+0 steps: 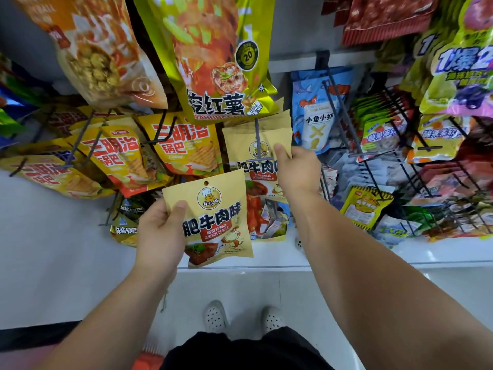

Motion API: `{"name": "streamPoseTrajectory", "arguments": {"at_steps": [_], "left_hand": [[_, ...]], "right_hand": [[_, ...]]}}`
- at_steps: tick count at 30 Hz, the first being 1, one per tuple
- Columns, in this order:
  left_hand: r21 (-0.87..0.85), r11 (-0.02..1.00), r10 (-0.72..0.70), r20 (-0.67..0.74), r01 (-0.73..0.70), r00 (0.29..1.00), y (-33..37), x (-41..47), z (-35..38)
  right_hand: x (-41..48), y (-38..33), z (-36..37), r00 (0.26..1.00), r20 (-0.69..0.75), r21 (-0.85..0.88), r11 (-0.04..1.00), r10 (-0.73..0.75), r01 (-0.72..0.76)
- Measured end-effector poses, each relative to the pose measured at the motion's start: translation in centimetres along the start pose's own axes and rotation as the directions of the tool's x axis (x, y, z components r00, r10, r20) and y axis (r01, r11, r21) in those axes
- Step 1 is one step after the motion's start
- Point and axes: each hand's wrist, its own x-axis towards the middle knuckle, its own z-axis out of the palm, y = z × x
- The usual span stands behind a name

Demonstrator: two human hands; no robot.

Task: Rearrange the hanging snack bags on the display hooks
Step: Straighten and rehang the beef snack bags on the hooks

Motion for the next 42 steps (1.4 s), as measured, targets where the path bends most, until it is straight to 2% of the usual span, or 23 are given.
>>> {"name": "streamPoseTrajectory", "arguments": {"at_steps": [7, 9, 13, 18, 19, 26, 32, 34, 35, 37, 38, 40, 42], "left_hand": [[0.053, 0.998, 0.012, 0.086, -0.016, 0.996, 0.6, 0.0, 2.1], [0.060, 0.998, 0.018, 0.110, -0.025, 0.994, 0.8, 0.1, 3.1], [0.066, 0.996, 0.047, 0.170, -0.059, 0.984, 1.3, 0.3, 5.3], [0.043, 0.997, 0.057, 0.209, -0.067, 0.976, 1.9, 1.1, 8.0], [0.040, 0.997, 0.049, 0.210, -0.059, 0.977, 1.8, 1.3, 8.4], [0.030, 0.999, 0.014, 0.180, -0.020, 0.984, 1.5, 3.1, 9.8], [0.033, 0.998, 0.056, 0.170, -0.062, 0.984, 1.5, 3.8, 10.4], [0.034, 0.997, 0.060, 0.160, -0.066, 0.985, 1.3, 4.5, 10.8], [0.025, 0.997, 0.069, 0.157, -0.073, 0.985, 1.1, 4.9, 10.9], [0.020, 0.994, 0.100, 0.144, -0.104, 0.984, 0.8, 5.6, 11.5], [0.018, 0.992, 0.123, 0.134, -0.127, 0.983, 0.6, 6.0, 11.7], [0.008, 0.988, 0.155, 0.117, -0.156, 0.981, 0.3, 6.8, 12.2], [0.031, 0.980, 0.193, 0.094, -0.196, 0.977, -0.1, 7.6, 12.4]], "right_hand": [[1.3, -0.1, -0.6, 1.000, 0.007, -0.154, 0.988, 0.016, -0.015], [0.8, 0.9, -0.8, 1.000, -0.017, -0.094, 0.995, 0.019, -0.020], [-2.1, 1.8, -2.1, 0.994, -0.078, 0.196, 0.979, 0.077, -0.060], [-5.6, 2.1, -3.4, 0.971, 0.228, 0.354, 0.922, 0.076, -0.155], [-5.6, 2.4, -3.3, 0.965, 0.253, 0.367, 0.917, 0.067, -0.160], [-4.0, 2.1, -2.5, 0.979, 0.198, 0.318, 0.941, 0.049, -0.112], [-3.1, 2.1, -2.0, 0.992, 0.120, 0.261, 0.963, 0.041, -0.072], [-3.0, 2.0, -1.6, 0.999, 0.034, 0.189, 0.982, 0.018, -0.024], [-3.2, 2.2, -1.4, 0.999, -0.033, 0.113, 0.993, -0.039, 0.042], [-4.1, 2.8, -1.0, 0.957, -0.123, -0.072, 0.964, -0.262, 0.254], [-4.7, 3.1, -0.8, 0.914, -0.099, -0.160, 0.913, -0.393, 0.375], [-5.4, 4.5, -0.1, 0.815, 0.067, -0.326, 0.759, -0.576, 0.563], [-5.2, 6.0, 0.9, 0.765, 0.276, -0.483, 0.604, -0.582, 0.634]]}}
